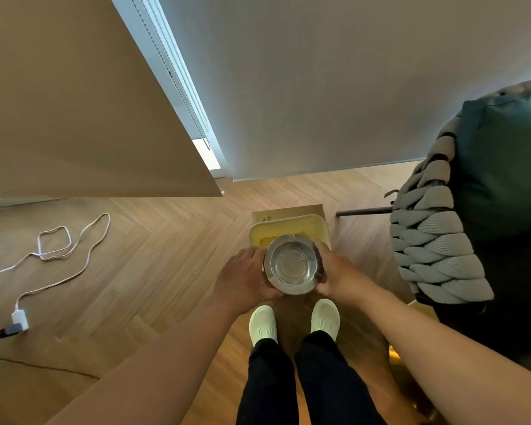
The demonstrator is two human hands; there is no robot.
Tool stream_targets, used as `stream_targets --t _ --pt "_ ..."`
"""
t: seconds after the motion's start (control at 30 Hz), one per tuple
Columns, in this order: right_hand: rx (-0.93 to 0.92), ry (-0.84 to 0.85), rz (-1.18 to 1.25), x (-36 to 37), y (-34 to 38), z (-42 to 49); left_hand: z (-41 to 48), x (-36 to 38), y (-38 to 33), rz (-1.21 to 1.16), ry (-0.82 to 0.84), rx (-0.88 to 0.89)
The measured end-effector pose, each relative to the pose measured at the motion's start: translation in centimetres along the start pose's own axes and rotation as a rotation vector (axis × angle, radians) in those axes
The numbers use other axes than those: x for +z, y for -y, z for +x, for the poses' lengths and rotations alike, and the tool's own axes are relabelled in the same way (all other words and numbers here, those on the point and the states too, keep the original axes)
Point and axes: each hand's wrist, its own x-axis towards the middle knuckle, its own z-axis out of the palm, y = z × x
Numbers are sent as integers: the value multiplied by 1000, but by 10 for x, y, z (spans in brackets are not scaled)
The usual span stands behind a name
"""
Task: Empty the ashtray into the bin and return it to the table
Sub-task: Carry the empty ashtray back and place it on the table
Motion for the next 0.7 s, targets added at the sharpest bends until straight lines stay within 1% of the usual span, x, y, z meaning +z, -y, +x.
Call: stream_targets --t 0.2,0.37,0.57,0.7 --pt "-41 -6 26 -10 43 -60 -51 -38 -22 -15 25 6" --pt "-34 -43 -2 -14 72 -111 -93 -69 -41 -7 18 36" --pt "-64 -137 59 -11 80 -153 -119 -92 -59 49 22 113" --pt "-20 -203 61 -6 77 -170 -121 -95 -65 65 2 192"
